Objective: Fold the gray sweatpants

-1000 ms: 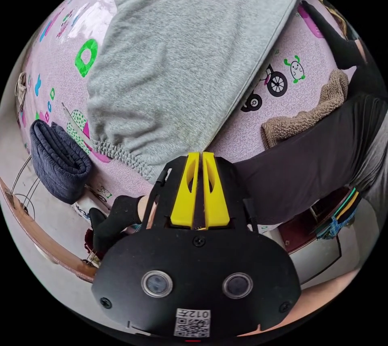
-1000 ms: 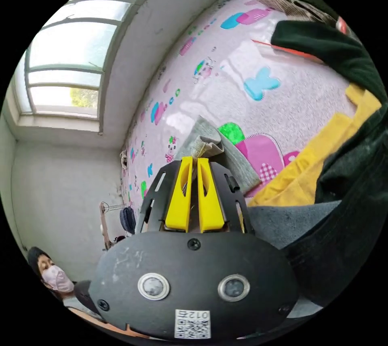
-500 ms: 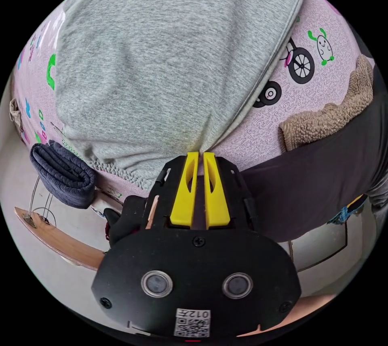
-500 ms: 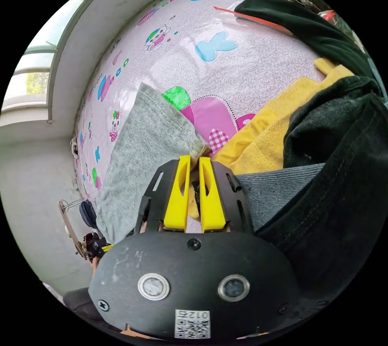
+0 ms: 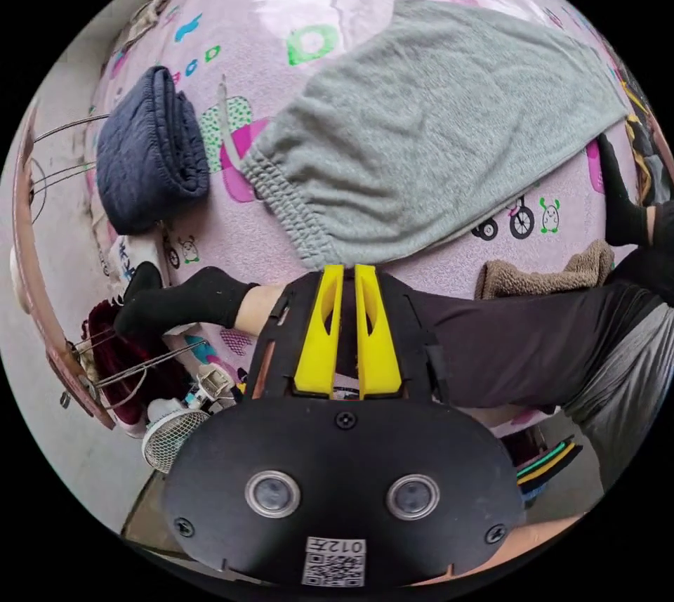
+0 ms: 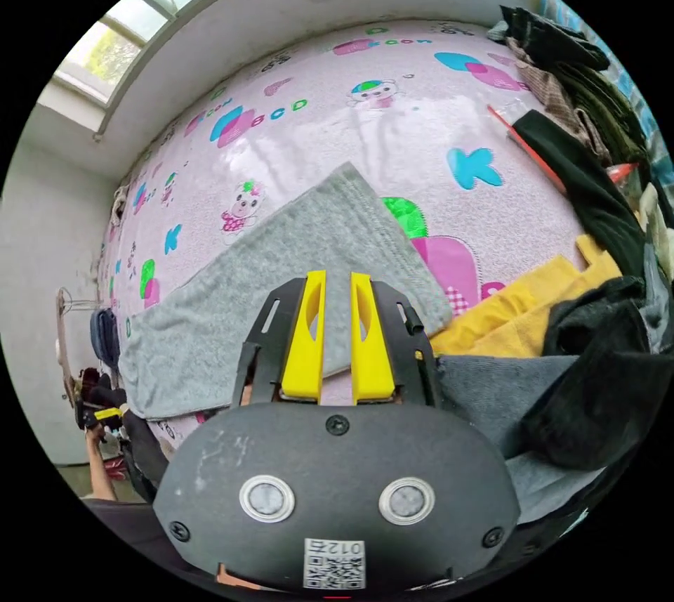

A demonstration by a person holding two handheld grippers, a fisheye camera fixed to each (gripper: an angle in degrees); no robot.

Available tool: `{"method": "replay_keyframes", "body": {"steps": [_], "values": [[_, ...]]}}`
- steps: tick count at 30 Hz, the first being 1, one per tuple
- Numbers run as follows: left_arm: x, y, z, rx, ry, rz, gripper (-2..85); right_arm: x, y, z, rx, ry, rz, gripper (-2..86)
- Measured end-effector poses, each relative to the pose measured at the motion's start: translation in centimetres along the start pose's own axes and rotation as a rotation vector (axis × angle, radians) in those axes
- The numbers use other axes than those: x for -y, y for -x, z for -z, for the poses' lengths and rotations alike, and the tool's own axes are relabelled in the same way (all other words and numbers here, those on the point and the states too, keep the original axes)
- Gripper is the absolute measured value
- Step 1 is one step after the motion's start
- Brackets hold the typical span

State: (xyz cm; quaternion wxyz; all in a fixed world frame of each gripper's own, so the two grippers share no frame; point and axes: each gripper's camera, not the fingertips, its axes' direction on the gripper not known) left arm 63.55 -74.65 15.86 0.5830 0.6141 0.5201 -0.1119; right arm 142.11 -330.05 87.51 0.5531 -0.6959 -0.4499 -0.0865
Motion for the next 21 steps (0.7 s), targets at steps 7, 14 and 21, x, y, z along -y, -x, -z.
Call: {"method": "replay_keyframes", "body": {"steps": [7,14,21], "values": [[0.8,7.9,-2.7,-0.077,-0.217,0.403,9.8,5.7,13.0,-7.0,0.244,0.213,0.442,5.9],[-1.1,15.4,-10.0,-0.472,-0.335,0.732,14.0,7.8,24.9,-13.3,0.305,0.454,0.797,6.8],[-1.3,15.6,-14.1,-0.560,-0.370,0.684,12.7,9.4,37.1,-20.9,0.289,0.572,1.031,7.6]]}}
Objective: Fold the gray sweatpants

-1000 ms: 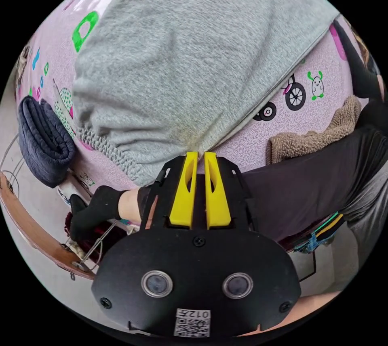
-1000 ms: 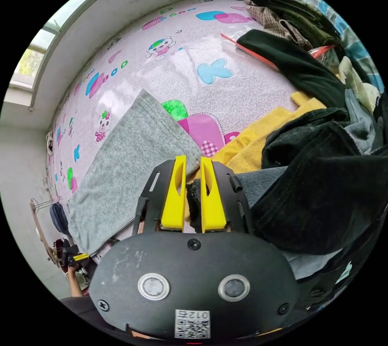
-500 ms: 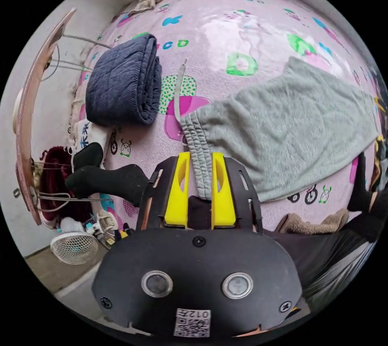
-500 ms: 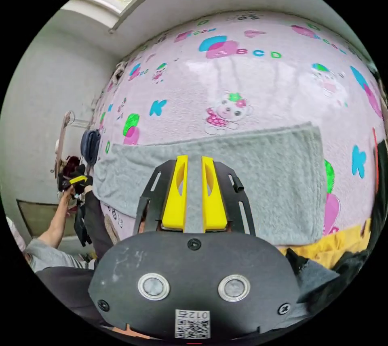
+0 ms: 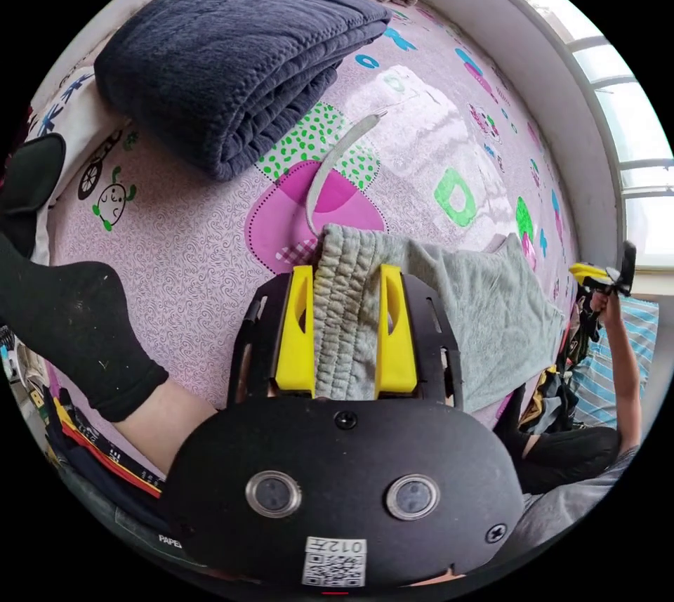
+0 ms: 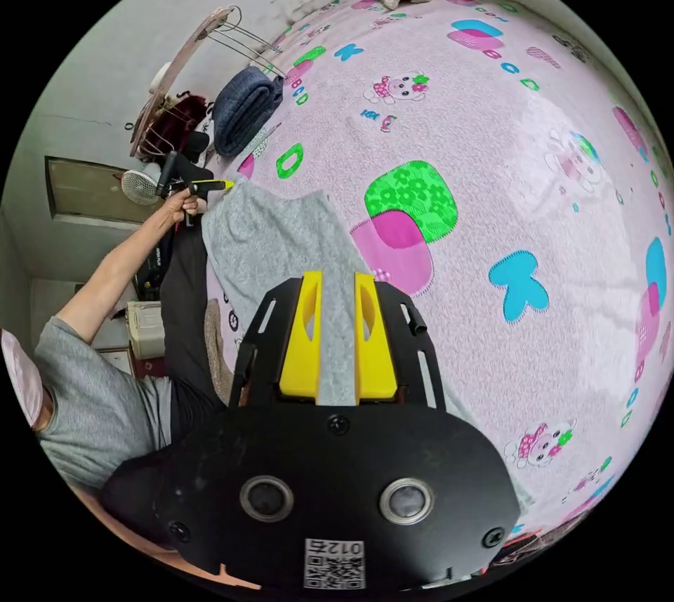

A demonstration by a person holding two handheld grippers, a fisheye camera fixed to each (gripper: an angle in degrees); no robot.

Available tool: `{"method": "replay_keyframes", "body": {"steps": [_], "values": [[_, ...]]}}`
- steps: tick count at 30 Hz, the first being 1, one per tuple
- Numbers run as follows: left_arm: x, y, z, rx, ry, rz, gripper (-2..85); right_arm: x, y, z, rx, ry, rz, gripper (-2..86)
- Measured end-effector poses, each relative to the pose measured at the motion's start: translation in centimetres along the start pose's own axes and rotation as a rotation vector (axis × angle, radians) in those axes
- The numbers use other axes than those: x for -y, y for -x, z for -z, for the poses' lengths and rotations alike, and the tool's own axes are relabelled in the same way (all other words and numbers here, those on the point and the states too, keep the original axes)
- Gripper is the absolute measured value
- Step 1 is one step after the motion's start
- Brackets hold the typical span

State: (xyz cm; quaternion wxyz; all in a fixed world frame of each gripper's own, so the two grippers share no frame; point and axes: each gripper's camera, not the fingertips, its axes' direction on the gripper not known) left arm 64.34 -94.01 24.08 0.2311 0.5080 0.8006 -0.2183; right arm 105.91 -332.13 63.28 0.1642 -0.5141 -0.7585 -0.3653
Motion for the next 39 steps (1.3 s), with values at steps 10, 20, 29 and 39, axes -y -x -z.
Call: {"method": "replay_keyframes", "body": {"steps": [10,20,29,39], "values": [[-2.3,-0.2,0.7,0.120,-0.084,-0.184,7.1,8.7,-2.8,-8.1,0.057,0.066,-0.096,8.4],[-3.0,-0.2,1.5,0.258,-0.119,-0.238,4.9,9.9,-1.5,-10.3,0.016,-0.035,-0.019,0.0],[-1.6,0.9,1.8,0.435,-0.099,-0.263,5.1,12.3,2.0,-9.7,-0.079,-0.144,-0.057,-0.4],[-5.7,0.0,9.2,0.204,-0.296,-0.154,3.0,2.9,2.7,0.1,-0.035,-0.094,-0.117,-0.7]]}}
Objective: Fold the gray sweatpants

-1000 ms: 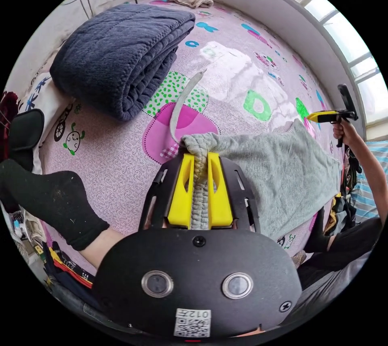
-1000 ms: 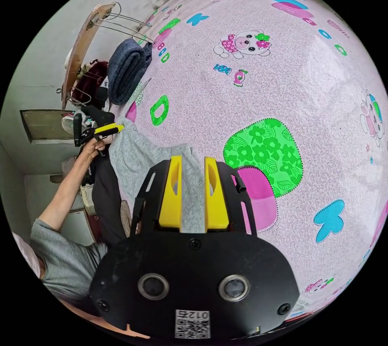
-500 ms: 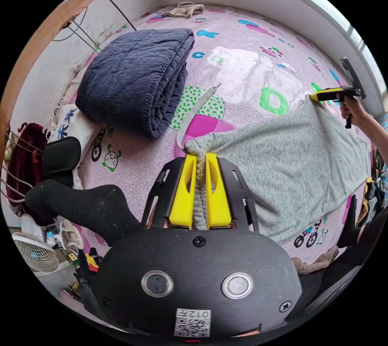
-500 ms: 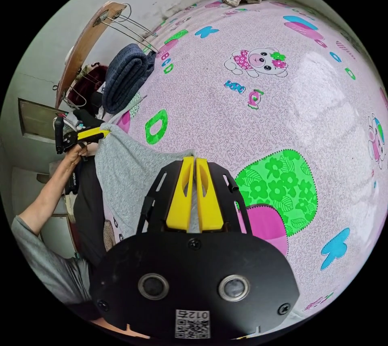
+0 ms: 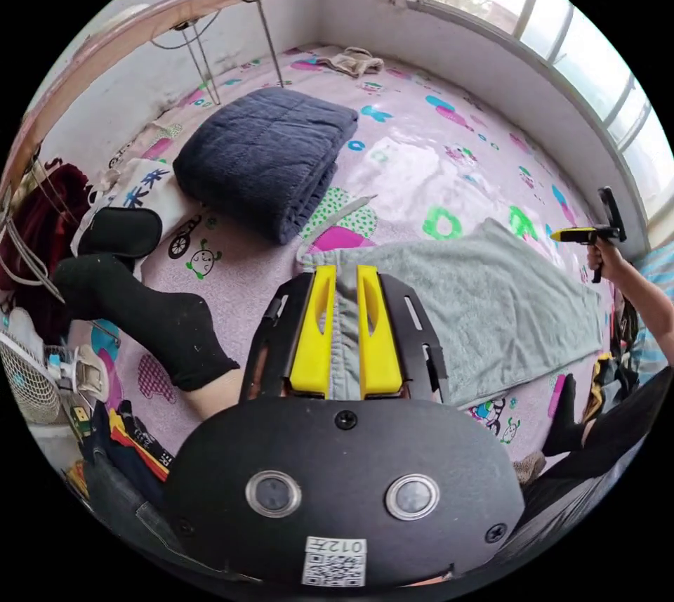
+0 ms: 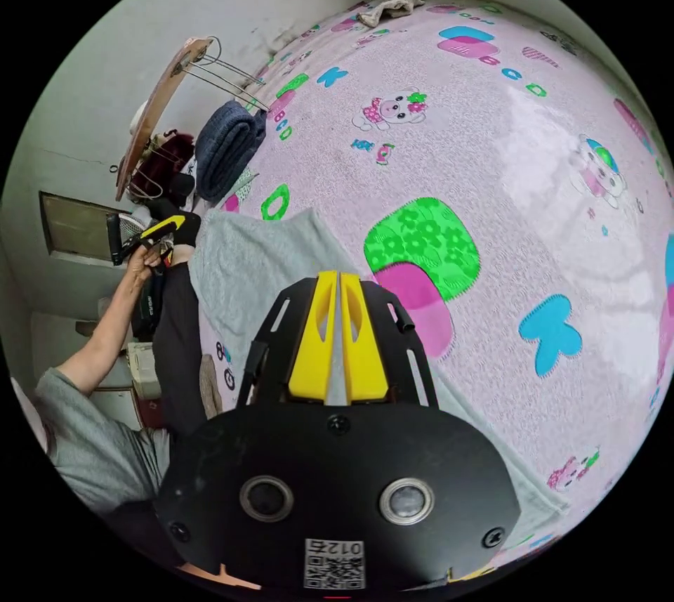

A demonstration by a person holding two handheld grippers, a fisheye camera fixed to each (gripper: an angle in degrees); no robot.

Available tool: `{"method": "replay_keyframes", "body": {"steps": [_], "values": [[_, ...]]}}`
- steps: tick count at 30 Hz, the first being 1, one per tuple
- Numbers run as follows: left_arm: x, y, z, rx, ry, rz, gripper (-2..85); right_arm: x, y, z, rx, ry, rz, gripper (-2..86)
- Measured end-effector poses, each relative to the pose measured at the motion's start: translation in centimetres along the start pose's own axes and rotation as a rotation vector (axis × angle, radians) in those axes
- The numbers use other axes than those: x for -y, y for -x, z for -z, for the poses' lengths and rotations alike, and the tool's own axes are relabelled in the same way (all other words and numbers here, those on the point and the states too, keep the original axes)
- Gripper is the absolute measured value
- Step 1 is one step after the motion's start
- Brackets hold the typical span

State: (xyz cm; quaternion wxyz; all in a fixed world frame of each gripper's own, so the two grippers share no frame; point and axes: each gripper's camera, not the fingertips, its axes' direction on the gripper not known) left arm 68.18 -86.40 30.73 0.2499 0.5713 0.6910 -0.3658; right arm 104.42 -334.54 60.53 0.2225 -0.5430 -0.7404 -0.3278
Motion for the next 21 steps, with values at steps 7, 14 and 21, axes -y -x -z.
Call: {"method": "replay_keyframes", "body": {"steps": [7,14,21], "values": [[-2.5,-16.2,-2.6,-0.129,0.101,-0.370,1.4,-18.5,-7.0,13.2,-0.285,-0.229,-0.476,-0.7],[-5.8,-24.7,-6.7,-0.008,0.305,-0.570,0.6,-34.8,-9.8,19.0,-0.301,-0.502,-0.971,0.6],[-6.6,-28.2,-5.9,0.159,0.245,-0.630,0.6,-36.5,-8.7,20.3,-0.240,-0.430,-0.965,6.2]]}}
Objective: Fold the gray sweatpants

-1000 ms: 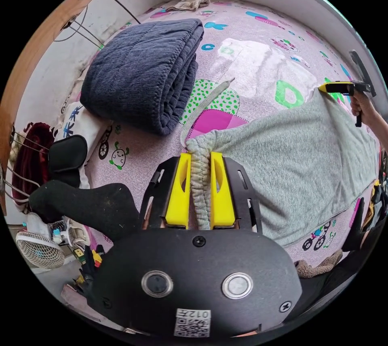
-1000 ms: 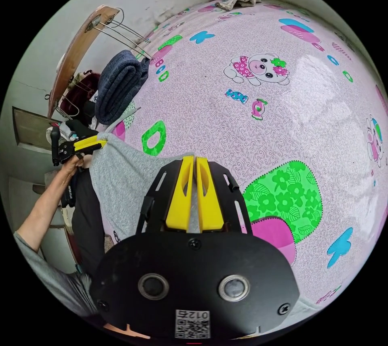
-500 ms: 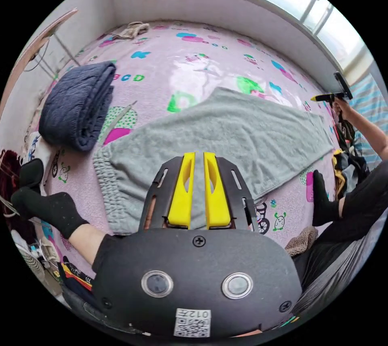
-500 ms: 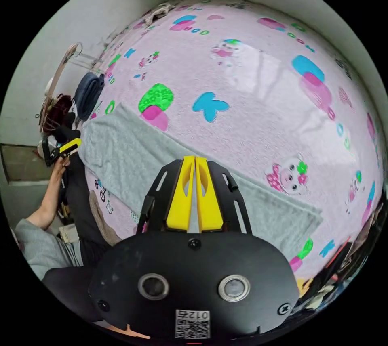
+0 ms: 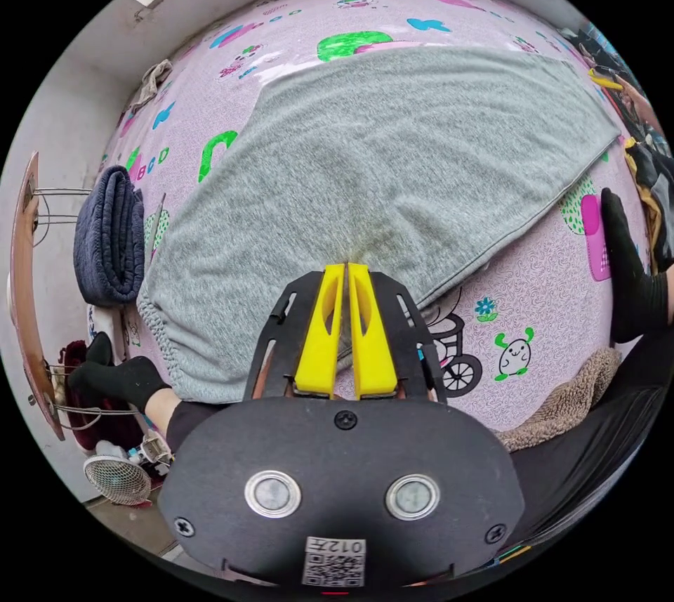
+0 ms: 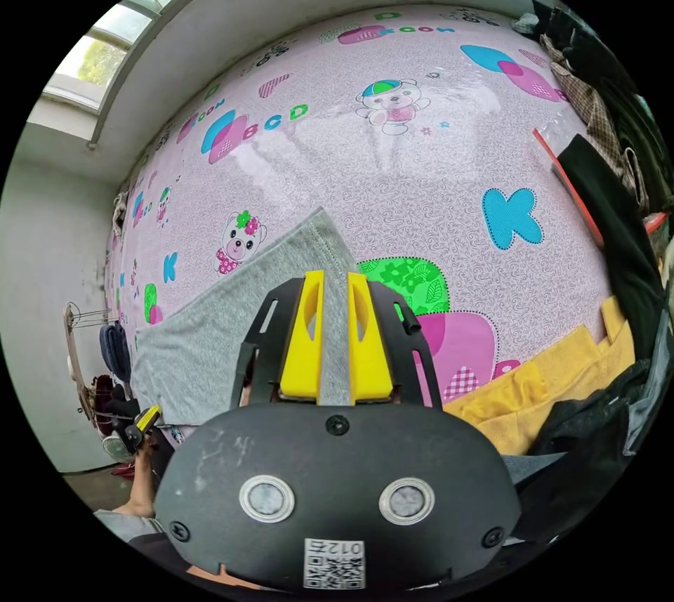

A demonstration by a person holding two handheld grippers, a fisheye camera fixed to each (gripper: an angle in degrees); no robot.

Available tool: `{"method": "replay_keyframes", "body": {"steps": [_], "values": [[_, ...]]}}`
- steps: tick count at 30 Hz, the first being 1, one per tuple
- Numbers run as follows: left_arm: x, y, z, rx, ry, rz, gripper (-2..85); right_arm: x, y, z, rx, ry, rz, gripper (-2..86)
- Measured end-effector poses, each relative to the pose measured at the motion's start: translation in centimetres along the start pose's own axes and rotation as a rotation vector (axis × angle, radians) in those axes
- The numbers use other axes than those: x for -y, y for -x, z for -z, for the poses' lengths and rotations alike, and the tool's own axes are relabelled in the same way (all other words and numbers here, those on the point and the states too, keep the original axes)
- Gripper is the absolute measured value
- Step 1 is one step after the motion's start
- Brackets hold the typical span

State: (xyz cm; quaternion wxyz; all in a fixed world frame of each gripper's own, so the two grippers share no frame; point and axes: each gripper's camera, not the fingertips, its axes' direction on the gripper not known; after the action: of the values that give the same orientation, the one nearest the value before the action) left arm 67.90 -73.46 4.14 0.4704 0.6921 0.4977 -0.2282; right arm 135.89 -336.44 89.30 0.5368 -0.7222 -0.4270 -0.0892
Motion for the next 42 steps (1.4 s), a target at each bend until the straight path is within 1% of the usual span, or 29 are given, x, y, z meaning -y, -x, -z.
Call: {"method": "replay_keyframes", "body": {"steps": [3,8,12,15,16,20,22,25,35,37,38,42], "values": [[0.9,-0.1,0.4,-0.003,0.027,0.021,0.6,0.4,0.6,1.2,0.007,0.014,0.032,7.3],[1.6,1.1,0.8,-0.102,0.040,0.128,0.6,0.3,1.2,3.2,0.000,0.026,0.059,7.9],[2.2,1.1,1.2,-0.111,0.048,0.146,0.6,-0.2,1.2,4.8,0.012,0.038,0.078,7.8],[2.8,0.8,1.5,-0.103,0.058,0.153,0.5,-1.0,1.3,6.0,-0.007,0.055,0.110,5.4],[3.0,0.6,1.6,-0.099,0.061,0.154,0.5,-1.4,1.5,6.7,-0.032,0.040,0.132,3.4],[3.4,0.1,2.1,-0.086,0.066,0.156,0.6,-3.0,1.5,9.4,-0.038,0.004,0.187,1.5],[3.5,0.0,2.2,-0.085,0.067,0.158,0.5,-3.8,1.1,11.8,-0.006,-0.034,0.186,1.0],[3.7,-0.2,2.5,-0.085,0.070,0.156,0.5,-4.2,0.7,13.9,0.034,-0.042,0.185,0.7],[3.8,-1.5,3.2,-0.047,0.079,0.140,0.5,-5.1,0.4,16.6,-0.017,-0.026,0.181,0.4],[3.5,-1.5,3.3,-0.050,0.075,0.151,0.5,-5.4,0.0,17.2,-0.074,-0.038,0.158,0.5],[3.3,-1.5,3.4,-0.054,0.072,0.161,0.5,-5.5,-0.1,17.3,-0.072,-0.029,0.155,0.5],[2.8,-1.5,3.5,-0.057,0.066,0.180,0.5,-6.7,-1.4,20.0,-0.033,-0.012,0.136,4.0]]}}
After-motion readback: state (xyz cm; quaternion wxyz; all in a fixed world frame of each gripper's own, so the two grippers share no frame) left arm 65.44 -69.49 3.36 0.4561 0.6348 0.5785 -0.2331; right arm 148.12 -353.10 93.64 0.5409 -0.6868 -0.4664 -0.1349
